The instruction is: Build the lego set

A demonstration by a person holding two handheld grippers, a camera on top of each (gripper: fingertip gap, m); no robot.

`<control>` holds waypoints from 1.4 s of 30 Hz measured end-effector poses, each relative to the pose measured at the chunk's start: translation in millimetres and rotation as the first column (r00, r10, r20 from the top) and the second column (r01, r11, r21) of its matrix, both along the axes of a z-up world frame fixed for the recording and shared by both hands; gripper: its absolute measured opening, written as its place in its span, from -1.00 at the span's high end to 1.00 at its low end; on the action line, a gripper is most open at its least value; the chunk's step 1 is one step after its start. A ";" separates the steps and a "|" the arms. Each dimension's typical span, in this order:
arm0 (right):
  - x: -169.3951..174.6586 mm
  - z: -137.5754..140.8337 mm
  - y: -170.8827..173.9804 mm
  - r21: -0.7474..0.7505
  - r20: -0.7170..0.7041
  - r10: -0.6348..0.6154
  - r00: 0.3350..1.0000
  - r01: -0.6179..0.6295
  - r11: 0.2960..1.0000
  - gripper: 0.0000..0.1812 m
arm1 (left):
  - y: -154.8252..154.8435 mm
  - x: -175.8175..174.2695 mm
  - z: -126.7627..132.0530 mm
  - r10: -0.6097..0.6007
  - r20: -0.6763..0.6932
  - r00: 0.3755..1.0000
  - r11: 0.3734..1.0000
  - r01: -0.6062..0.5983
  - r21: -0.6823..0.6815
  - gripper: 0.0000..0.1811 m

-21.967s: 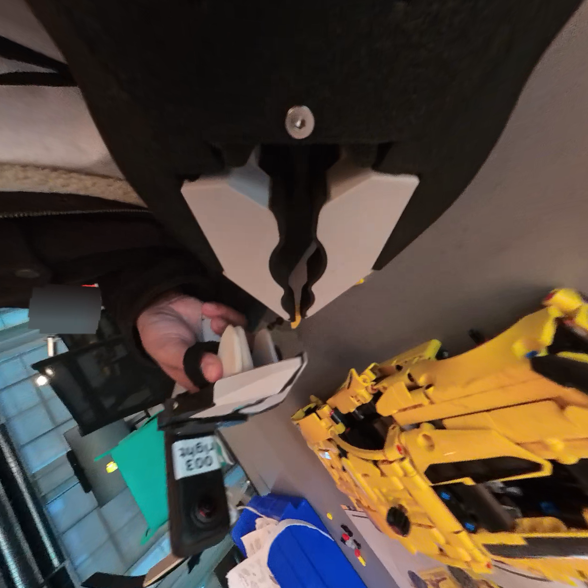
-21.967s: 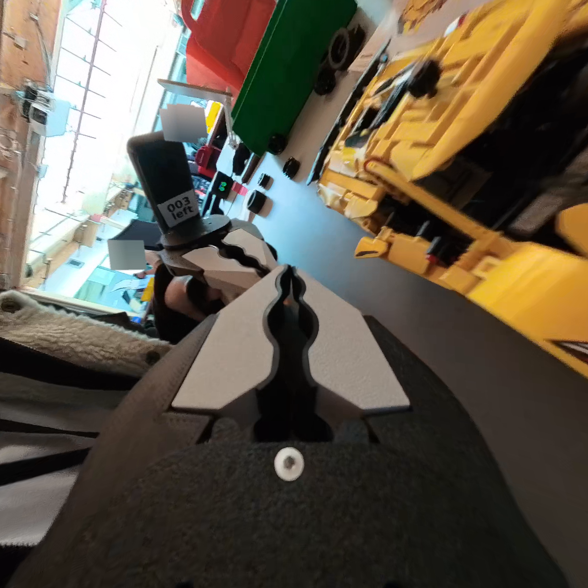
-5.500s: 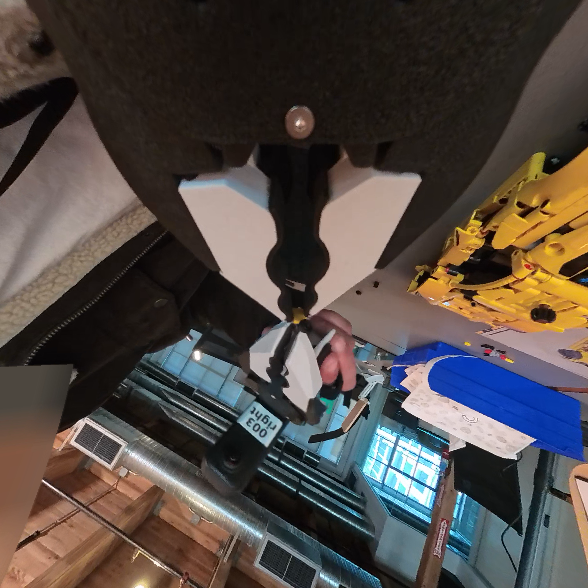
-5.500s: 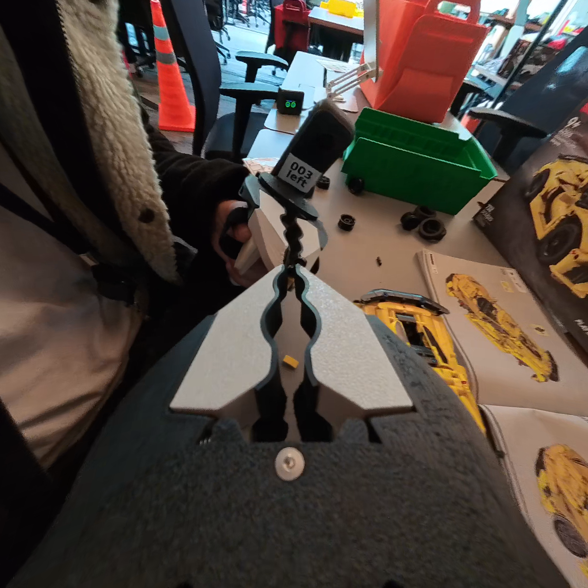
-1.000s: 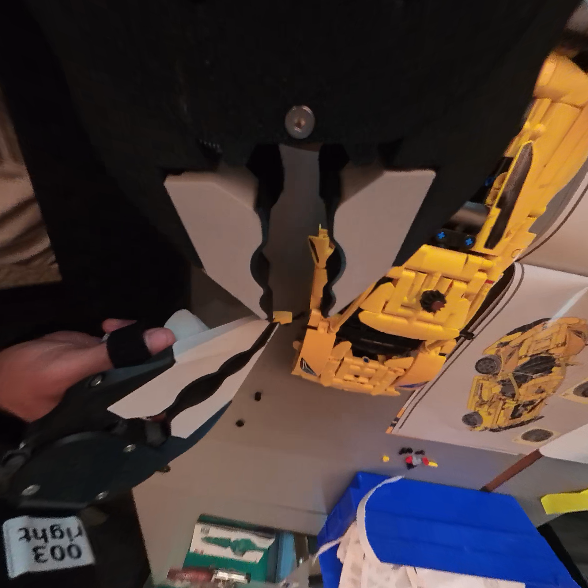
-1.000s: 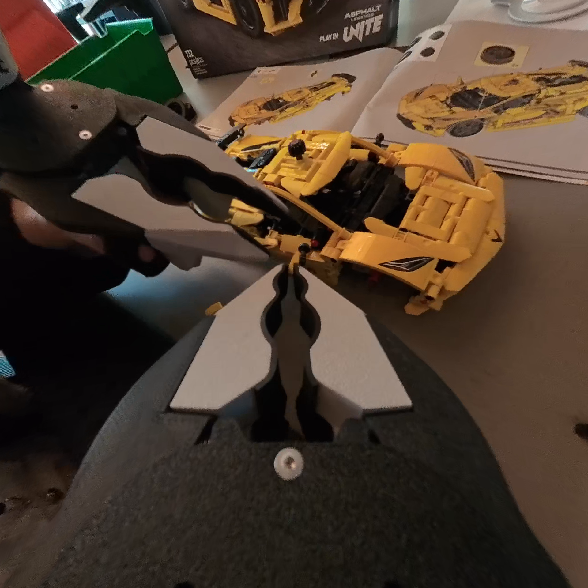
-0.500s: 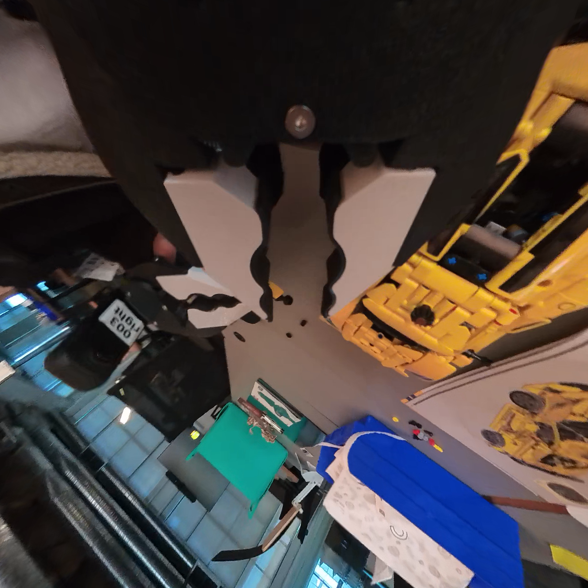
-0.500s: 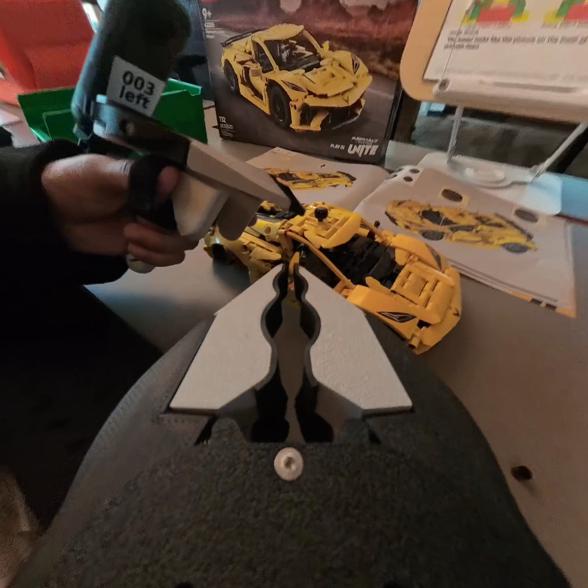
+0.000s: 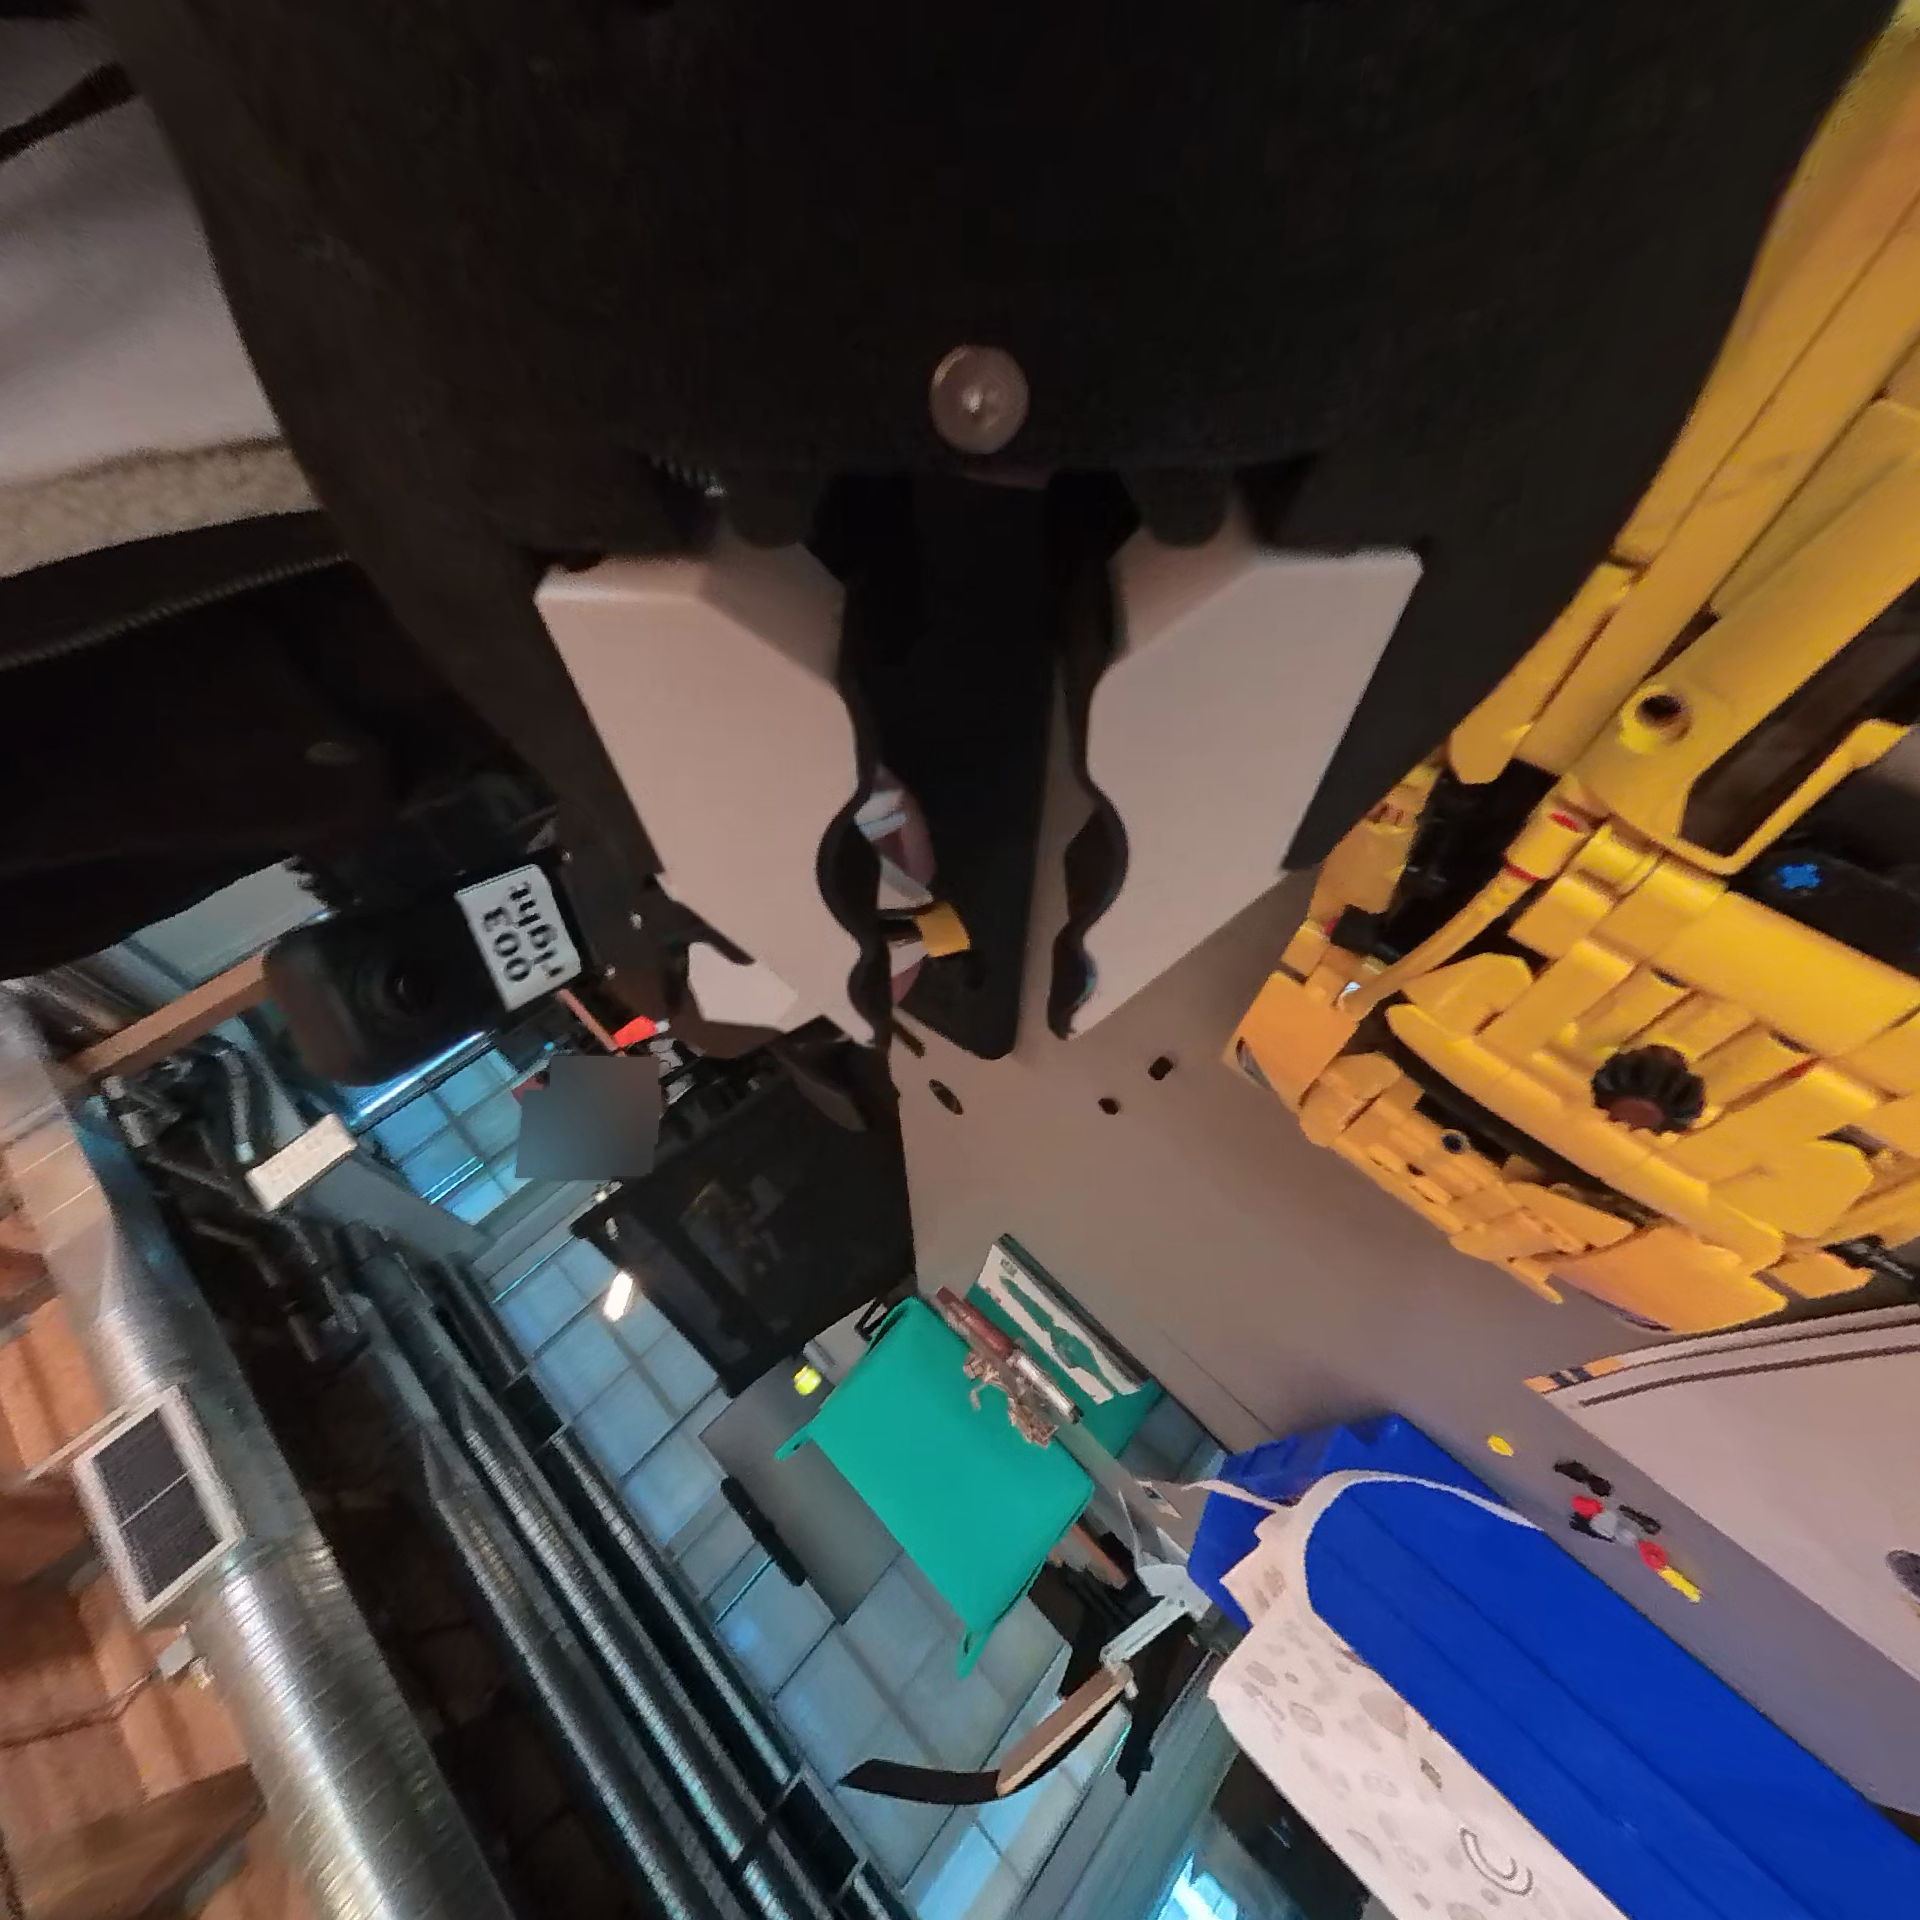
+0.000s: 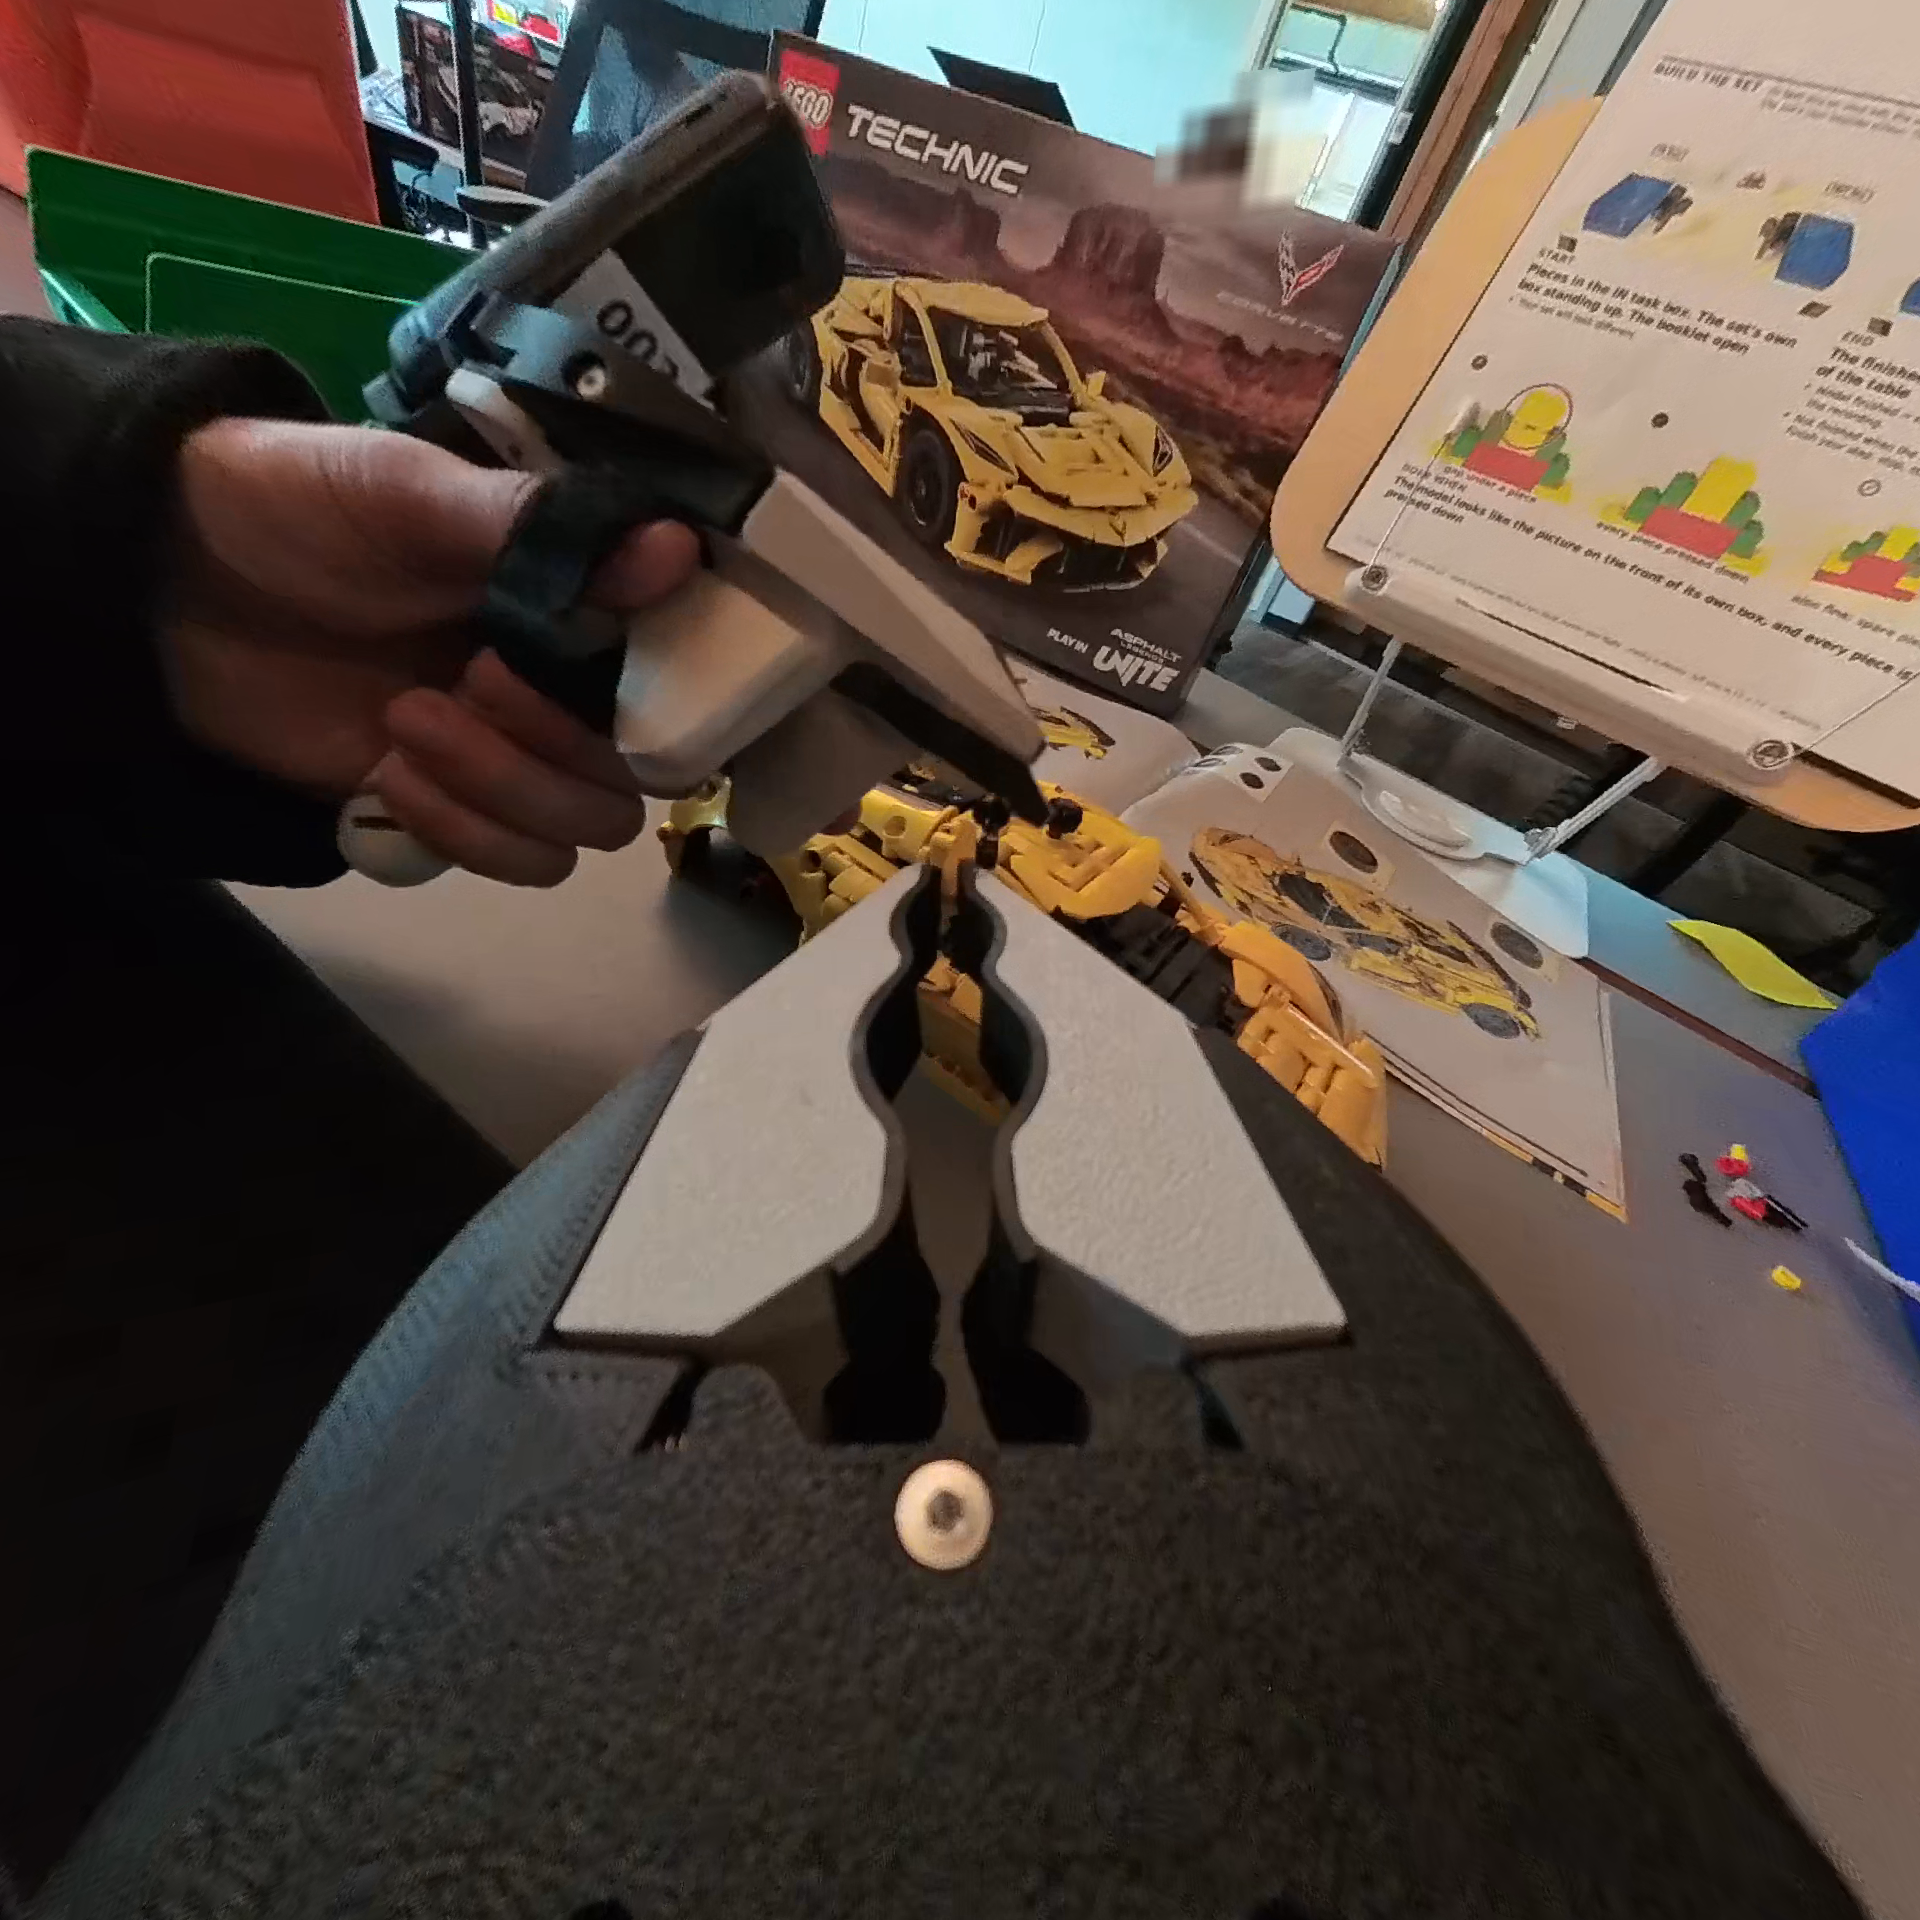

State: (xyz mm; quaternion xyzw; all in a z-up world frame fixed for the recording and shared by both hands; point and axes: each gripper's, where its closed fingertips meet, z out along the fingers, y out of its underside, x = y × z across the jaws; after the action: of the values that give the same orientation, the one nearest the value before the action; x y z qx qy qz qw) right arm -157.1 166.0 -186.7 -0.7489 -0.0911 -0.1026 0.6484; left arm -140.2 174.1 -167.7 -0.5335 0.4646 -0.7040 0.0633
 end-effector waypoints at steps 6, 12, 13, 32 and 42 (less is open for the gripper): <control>-1.3 0.5 -1.7 0.008 -0.005 0.014 1.000 -0.014 1.000 0.97 | -8.4 -2.3 2.7 -0.056 0.012 0.998 0.997 0.057 -0.046 0.75; 2.7 -0.2 -1.2 0.005 -0.045 0.012 0.999 -0.012 1.000 0.97 | -2.3 -0.6 -2.0 -0.042 0.000 0.999 0.998 0.042 -0.054 0.75; 2.6 0.1 -1.2 0.007 -0.047 0.014 0.999 -0.014 1.000 0.97 | -2.4 -0.8 -2.0 -0.043 0.001 0.999 0.998 0.043 -0.050 0.75; 5.0 -1.7 -0.7 0.000 -0.090 0.019 0.996 -0.020 1.000 0.97 | -8.1 -2.2 -3.4 -0.065 -0.002 0.998 0.997 0.064 -0.039 0.74; 5.4 -2.2 -0.5 -0.002 -0.091 0.019 0.996 -0.019 1.000 0.97 | -8.0 -2.3 -4.0 -0.068 -0.006 0.998 0.997 0.068 -0.047 0.74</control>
State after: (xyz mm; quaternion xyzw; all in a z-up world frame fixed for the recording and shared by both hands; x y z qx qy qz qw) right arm -151.7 165.5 -188.8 -0.7527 -0.0689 -0.0621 0.6517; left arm -142.5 166.1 -171.7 -0.5214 0.4660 -0.7144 0.0248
